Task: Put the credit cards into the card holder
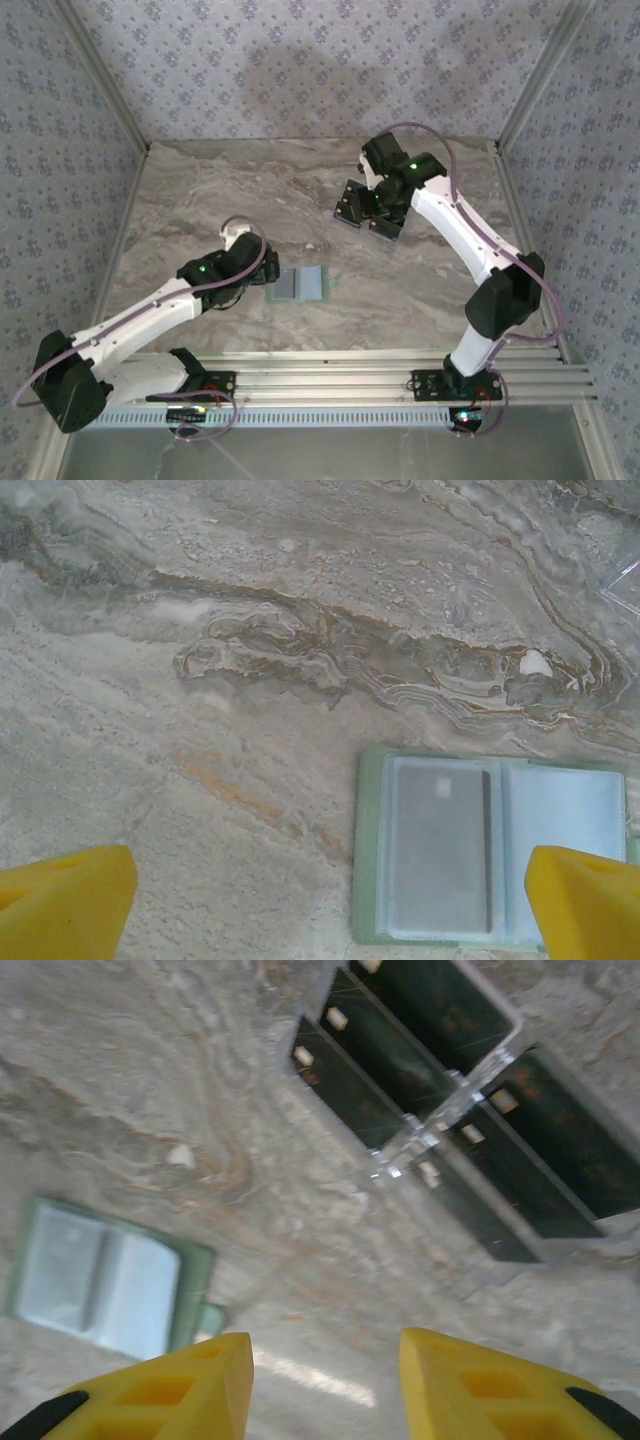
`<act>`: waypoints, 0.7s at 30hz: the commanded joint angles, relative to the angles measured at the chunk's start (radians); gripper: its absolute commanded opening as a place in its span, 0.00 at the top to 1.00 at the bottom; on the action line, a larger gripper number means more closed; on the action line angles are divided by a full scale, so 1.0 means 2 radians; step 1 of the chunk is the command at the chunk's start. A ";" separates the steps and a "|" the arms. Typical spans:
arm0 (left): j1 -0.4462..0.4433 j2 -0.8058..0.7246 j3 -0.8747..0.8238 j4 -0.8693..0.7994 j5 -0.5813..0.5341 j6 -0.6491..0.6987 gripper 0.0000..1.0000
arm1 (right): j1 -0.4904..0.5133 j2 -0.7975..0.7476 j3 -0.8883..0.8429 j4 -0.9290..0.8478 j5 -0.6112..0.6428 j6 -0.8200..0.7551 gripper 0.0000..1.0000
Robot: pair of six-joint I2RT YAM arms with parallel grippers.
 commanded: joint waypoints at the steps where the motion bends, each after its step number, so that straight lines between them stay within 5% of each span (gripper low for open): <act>1: 0.012 0.022 0.038 -0.025 0.022 0.022 0.00 | -0.007 0.040 0.014 -0.029 0.073 -0.068 0.56; 21: 0.068 0.079 0.035 0.006 0.100 0.021 0.00 | -0.013 0.156 0.021 0.008 0.151 -0.124 0.60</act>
